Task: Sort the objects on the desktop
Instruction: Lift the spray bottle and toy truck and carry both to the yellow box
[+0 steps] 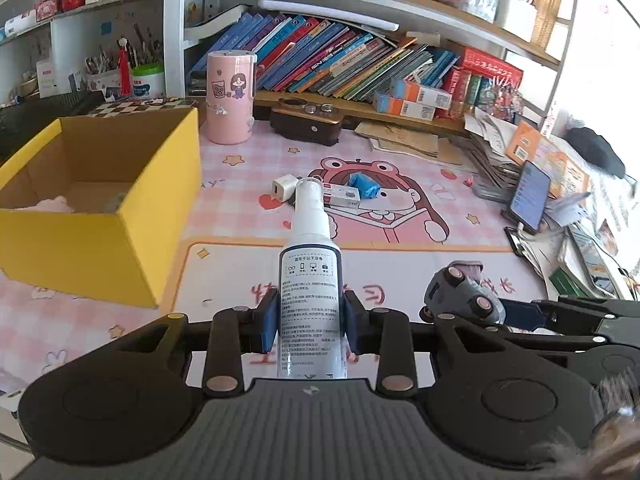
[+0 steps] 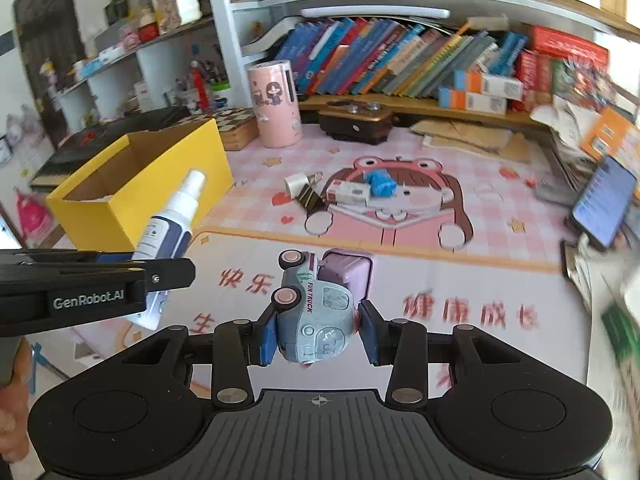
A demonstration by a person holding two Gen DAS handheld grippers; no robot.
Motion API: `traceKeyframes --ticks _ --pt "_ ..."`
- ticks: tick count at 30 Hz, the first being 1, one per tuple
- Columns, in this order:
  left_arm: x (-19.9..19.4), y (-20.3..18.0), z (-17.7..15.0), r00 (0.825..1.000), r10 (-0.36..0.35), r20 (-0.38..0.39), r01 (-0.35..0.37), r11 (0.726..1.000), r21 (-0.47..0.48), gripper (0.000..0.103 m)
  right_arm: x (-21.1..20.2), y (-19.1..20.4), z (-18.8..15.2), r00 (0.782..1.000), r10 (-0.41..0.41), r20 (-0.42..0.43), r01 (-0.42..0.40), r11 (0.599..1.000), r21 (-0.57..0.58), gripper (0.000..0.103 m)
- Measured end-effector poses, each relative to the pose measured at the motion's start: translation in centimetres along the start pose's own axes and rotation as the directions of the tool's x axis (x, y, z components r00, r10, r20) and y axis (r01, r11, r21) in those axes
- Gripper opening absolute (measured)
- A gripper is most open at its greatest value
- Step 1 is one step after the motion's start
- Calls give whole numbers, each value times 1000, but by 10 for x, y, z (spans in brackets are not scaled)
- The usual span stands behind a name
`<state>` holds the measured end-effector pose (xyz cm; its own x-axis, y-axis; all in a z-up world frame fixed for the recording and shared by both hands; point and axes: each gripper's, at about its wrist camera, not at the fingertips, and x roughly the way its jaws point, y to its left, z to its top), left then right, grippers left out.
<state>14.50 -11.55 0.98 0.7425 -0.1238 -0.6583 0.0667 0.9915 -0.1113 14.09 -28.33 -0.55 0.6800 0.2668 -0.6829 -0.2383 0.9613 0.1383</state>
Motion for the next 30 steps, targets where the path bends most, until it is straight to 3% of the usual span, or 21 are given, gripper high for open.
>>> traceKeyframes --ticks 15,30 --pt "-65 76 -49 997 -72 -15 72 997 31 31 -29 102 -39 998 -60 -2 60 998 28 41" --pt "-105 134 -76 998 -70 10 70 998 -1 31 -39 174 -58 999 -45 -10 45 999 -16 41"
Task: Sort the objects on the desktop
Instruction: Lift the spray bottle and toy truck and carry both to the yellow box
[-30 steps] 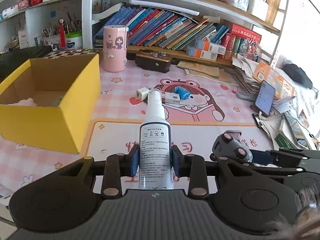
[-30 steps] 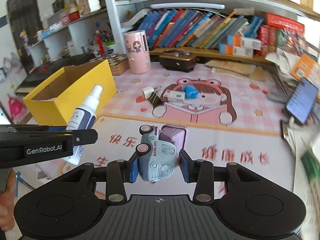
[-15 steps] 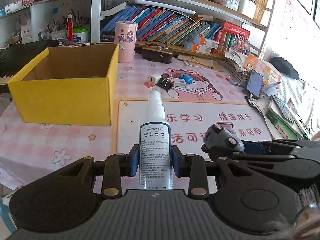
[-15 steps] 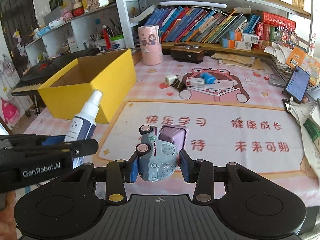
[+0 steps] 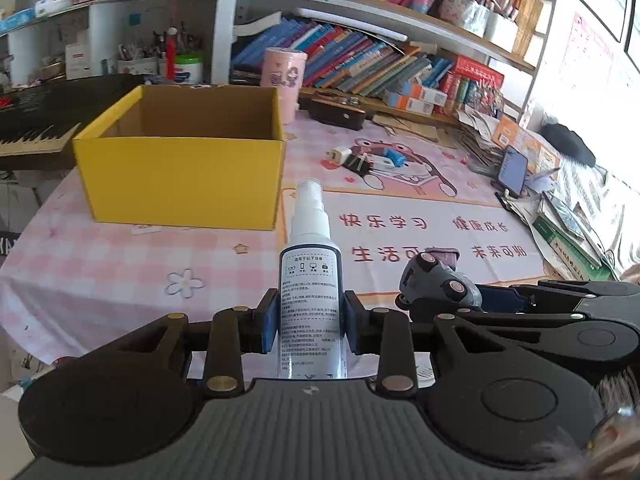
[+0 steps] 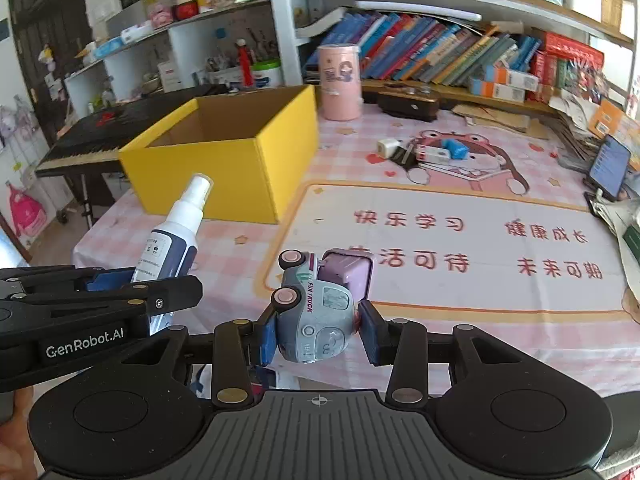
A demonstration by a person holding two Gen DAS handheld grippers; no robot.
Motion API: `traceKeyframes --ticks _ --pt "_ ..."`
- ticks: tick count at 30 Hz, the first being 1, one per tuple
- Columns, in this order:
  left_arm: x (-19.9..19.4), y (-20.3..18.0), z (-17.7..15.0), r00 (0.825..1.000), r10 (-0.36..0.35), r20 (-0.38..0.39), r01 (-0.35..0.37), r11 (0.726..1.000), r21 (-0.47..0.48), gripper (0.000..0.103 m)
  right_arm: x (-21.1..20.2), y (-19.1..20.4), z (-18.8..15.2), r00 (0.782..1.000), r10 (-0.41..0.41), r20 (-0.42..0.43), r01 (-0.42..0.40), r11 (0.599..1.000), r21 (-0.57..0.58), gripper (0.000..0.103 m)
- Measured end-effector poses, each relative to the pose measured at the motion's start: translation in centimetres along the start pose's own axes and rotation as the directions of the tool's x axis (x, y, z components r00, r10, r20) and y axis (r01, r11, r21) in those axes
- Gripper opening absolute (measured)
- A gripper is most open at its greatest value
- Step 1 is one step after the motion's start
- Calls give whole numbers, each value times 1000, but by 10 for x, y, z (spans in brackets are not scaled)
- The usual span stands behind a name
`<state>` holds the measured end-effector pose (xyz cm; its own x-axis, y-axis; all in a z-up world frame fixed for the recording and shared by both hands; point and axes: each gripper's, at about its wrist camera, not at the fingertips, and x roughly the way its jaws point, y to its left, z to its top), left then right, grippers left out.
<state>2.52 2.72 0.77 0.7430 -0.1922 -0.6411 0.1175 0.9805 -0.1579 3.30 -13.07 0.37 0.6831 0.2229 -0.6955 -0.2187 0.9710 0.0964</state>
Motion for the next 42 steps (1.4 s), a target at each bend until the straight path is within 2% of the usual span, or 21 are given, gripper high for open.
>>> traceKeyframes --ticks 17,23,29,35,39,40,42 --pt "-39 61 -19 994 102 29 -98 987 -124 31 5 69 2 994 102 -27 -104 985 -136 41" --pt "-43 75 -13 989 141 48 -132 978 -163 31 11 83 13 990 140 7 -136 973 -186 41" --pt "-41 83 24 982 156 106 -138 977 -160 31 20 83 42 981 180 77 -160 963 -215 41" --pt "-21 88 87 969 182 169 -156 976 -154 31 46 79 103 955 246 163 -204 949 -240 41" --pt "9 89 138 957 210 198 -187 973 -132 31 71 75 142 940 277 202 -218 938 -268 41" --pt "18 90 148 954 219 204 -195 972 -131 31 79 73 152 937 281 206 -218 934 -282 41" --pt "38 94 170 951 236 201 -212 968 -132 31 102 73 172 948 274 164 -210 922 -326 41"
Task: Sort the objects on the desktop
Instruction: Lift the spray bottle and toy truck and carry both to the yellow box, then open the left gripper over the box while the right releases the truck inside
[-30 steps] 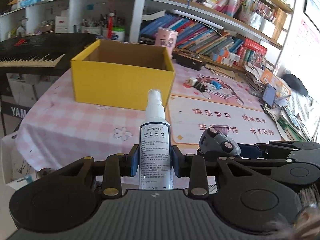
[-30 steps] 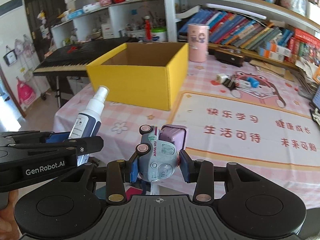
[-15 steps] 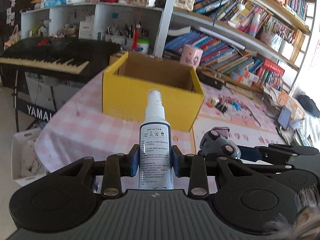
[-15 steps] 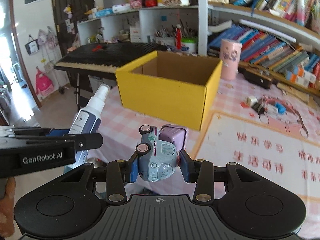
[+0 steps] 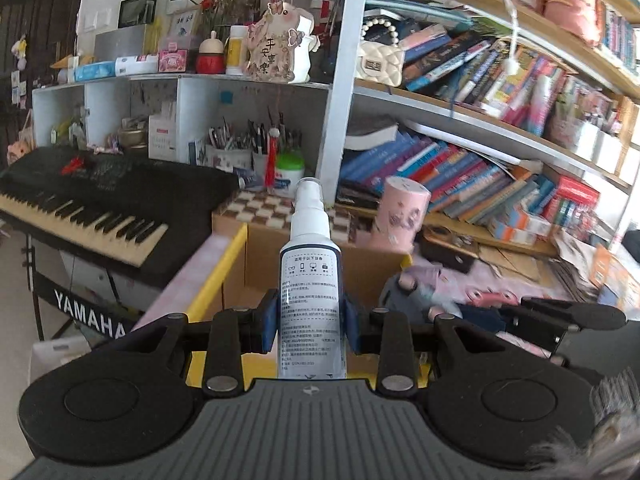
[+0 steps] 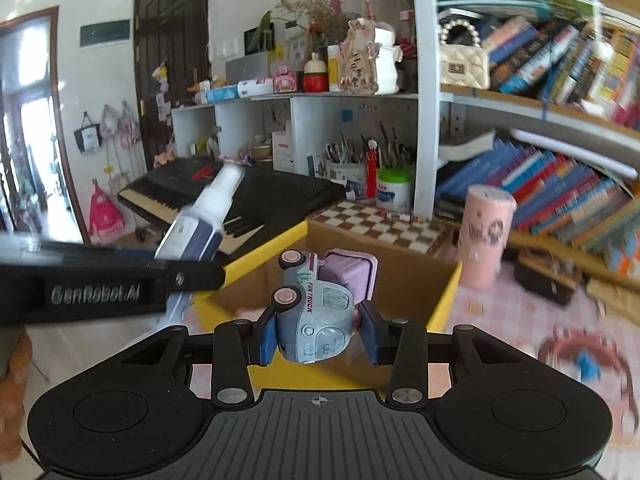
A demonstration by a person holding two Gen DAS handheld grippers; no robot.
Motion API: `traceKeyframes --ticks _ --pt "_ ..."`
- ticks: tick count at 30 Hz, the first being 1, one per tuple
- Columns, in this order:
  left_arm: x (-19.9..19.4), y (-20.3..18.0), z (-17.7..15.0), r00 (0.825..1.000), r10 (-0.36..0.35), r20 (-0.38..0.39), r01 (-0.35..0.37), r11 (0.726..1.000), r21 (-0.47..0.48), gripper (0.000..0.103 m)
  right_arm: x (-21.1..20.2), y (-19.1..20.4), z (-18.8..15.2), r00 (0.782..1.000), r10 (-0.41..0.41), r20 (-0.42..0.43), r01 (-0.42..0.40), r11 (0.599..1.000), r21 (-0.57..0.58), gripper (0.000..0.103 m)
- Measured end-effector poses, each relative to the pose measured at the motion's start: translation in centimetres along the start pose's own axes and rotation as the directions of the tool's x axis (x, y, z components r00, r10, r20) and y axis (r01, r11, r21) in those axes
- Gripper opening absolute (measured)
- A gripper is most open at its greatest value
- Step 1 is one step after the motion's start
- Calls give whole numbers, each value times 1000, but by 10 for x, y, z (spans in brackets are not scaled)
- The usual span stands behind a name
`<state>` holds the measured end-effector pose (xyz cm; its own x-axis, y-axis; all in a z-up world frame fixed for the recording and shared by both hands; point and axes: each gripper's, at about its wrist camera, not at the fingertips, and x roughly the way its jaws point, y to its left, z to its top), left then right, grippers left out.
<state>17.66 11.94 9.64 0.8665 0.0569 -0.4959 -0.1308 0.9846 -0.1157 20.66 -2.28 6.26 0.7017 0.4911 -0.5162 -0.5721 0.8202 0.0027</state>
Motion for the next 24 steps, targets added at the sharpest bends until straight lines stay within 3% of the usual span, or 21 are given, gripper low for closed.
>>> traceKeyframes --ticks 6,12,19,24 --pt "87 0 22 990 81 -117 -77 996 36 31 72 -23 17 990 21 -137 -44 985 -167 41" --pt "154 6 20 956 166 -240 -154 986 67 31 134 -34 9 964 8 -267 -83 959 -270 41" --pt "190 11 11 922 213 -323 -195 977 87 31 169 -37 -6 930 7 -368 -138 933 -331 41" --pt "195 10 9 919 228 -321 -207 973 100 31 171 -32 -7 928 28 -373 -167 923 -347 41"
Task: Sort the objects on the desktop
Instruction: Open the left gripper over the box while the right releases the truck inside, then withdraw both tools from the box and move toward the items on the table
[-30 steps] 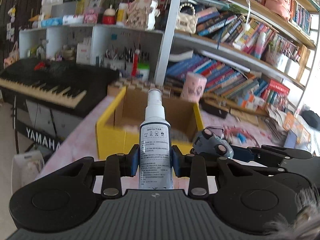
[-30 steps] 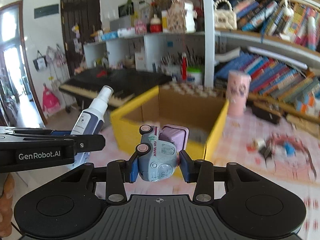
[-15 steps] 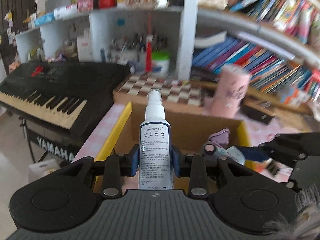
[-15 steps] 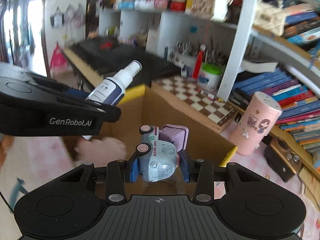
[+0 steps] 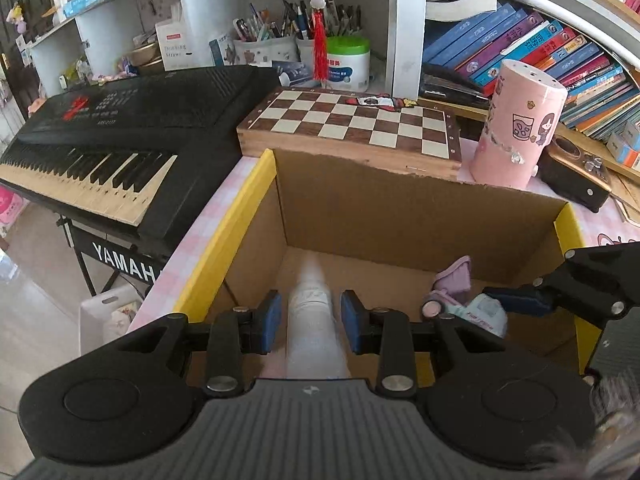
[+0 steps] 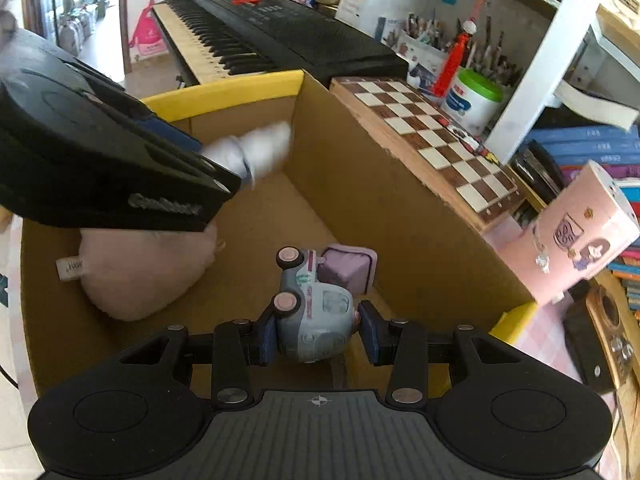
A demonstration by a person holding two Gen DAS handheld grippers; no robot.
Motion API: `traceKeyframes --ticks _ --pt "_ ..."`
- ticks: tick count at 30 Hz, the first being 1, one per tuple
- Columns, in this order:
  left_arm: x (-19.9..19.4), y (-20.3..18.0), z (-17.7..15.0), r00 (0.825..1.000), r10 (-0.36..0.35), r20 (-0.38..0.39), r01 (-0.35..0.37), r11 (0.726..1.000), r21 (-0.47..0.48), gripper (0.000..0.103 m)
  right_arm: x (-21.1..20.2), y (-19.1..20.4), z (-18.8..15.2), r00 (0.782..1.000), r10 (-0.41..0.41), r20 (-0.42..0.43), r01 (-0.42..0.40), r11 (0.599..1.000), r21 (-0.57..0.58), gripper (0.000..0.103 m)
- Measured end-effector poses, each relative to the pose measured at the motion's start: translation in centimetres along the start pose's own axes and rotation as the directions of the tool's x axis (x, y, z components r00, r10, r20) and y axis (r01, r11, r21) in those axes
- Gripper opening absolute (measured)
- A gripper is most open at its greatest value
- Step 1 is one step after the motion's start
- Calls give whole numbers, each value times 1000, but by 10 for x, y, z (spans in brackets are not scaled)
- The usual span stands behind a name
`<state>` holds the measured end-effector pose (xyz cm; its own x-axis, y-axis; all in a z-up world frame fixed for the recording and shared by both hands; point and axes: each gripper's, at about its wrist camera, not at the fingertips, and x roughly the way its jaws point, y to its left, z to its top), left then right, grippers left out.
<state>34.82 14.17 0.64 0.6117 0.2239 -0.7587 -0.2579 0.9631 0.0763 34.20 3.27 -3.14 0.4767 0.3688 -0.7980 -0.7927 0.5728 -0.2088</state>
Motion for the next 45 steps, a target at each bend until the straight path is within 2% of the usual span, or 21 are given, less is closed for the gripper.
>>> traceKeyframes --ticks 1,2,3,5,8,11,16,21,28,31,34,36,38,40,45 --pt "0 -1 1 1000 1 3 -1 1000 3 32 1 1 1 1000 1 1 -1 1000 -7 41" --pt "-1 -3 1 1000 3 9 -3 1000 8 39 0 2 1 1000 -2 2 2 1000 -12 41" --pt "-2 -4 2 1000 2 18 -2 1000 17 52 0 1 2 1000 -6 9 6 1000 -11 41" --pt "-9 -7 3 998 -6 61 4 999 36 66 -2 -1 4 1000 -4 28 4 1000 9 46" --pt "-28 -10 3 989 -20 147 11 998 57 77 -11 -3 3 997 -6 75 2 999 51 56" --pt "-55 -8 2 973 -37 230 28 999 45 85 -31 -6 2 988 -13 151 -5 993 115 59" --pt "-111 4 -8 927 -76 368 84 996 -5 90 -84 -11 -10 952 -68 298 -5 971 238 61" --pt "-159 16 -30 886 -86 456 109 994 -25 90 -136 -12 -34 909 -150 388 2 935 355 61" --pt "-210 26 -72 850 -68 522 99 995 -32 90 -183 3 -83 885 -279 373 74 875 479 61" --pt "-230 24 -95 833 -82 547 107 994 -15 91 -198 13 -105 877 -349 331 120 825 552 61" --pt "-243 17 -119 822 -104 559 120 993 8 94 -209 27 -129 872 -411 264 163 754 636 61" --pt "-249 10 -137 825 -131 550 135 990 32 95 -213 37 -142 872 -437 218 193 719 668 61" --pt "-252 3 -154 838 -155 524 152 987 49 95 -218 50 -157 877 -451 169 223 692 687 61" --pt "-253 -4 -172 848 -181 498 172 983 64 96 -222 62 -169 880 -454 139 242 680 692 61" --pt "-250 -23 -219 889 -227 398 195 974 118 96 -237 102 -204 881 -467 79 286 657 697 61"
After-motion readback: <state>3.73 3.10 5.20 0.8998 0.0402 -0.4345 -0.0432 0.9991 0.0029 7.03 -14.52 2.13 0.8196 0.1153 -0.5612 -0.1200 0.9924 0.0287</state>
